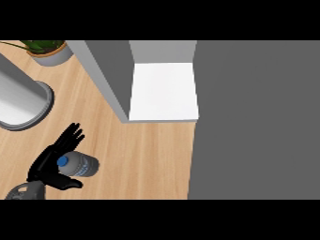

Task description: Pick up the bottled water, place it into the cabinet and close the cabinet

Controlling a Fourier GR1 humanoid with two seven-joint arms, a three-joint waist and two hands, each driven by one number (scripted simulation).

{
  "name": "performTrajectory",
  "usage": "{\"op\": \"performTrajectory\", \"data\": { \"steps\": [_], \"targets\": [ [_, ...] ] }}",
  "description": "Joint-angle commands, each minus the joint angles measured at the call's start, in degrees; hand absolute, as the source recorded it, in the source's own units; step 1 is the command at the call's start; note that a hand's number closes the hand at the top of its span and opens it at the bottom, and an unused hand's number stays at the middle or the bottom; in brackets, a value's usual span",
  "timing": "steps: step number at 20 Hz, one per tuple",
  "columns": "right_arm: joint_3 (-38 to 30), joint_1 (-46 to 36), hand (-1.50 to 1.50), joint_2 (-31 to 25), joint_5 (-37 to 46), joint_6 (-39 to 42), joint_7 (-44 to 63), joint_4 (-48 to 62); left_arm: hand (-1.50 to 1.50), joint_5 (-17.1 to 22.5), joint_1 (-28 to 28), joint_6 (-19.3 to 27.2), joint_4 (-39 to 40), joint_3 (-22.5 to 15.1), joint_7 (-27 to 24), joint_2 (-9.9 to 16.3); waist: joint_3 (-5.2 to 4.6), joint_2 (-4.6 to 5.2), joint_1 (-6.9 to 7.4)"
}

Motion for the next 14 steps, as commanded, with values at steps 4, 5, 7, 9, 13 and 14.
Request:
{"op": "performTrajectory", "data": {
  "steps": [4,5,7,9,13,14],
  "targets": [
    [-0.51,1.03,-1.5,-0.88,-0.04,1.68,-2.93,2.67,-1.5,-1.16,-3.59,-4.11,8.98,-0.95,-9.14,-0.89,-0.08,0.17,-0.55],
    [1.55,-3.58,-1.5,1.79,2.83,-1.39,-1.06,4.37,-1.5,-0.68,-3.64,-5.76,9.18,-0.59,-9.93,0.57,-0.1,0.27,-0.06],
    [1.37,-0.65,-1.5,0.39,1.96,-0.56,-0.94,2.46,-1.5,-1.27,-3.85,-3.03,10.42,-1.79,-8.6,-3.09,-0.05,0.13,-0.24],
    [-0.09,-1.51,-1.5,-0.09,-0.86,0.58,-0.84,2.83,-1.5,0.3,-3.02,-7.39,11.13,-1.09,-9.33,-1.55,-0.07,0.2,-0.17],
    [0.87,-1.99,-1.5,0.45,0.28,-0.75,0.48,1.96,-1.5,1.34,-4.49,-9.73,11.43,-1.94,-6.26,-3.21,-0.06,0.12,-0.3],
    [2.13,-3.02,-1.5,1.63,2.21,-2.53,1.46,2.46,-1.5,1.69,-6.17,-9.01,11.46,-1.7,-4.57,-2.84,-0.05,0.12,-0.12]
  ]
}}
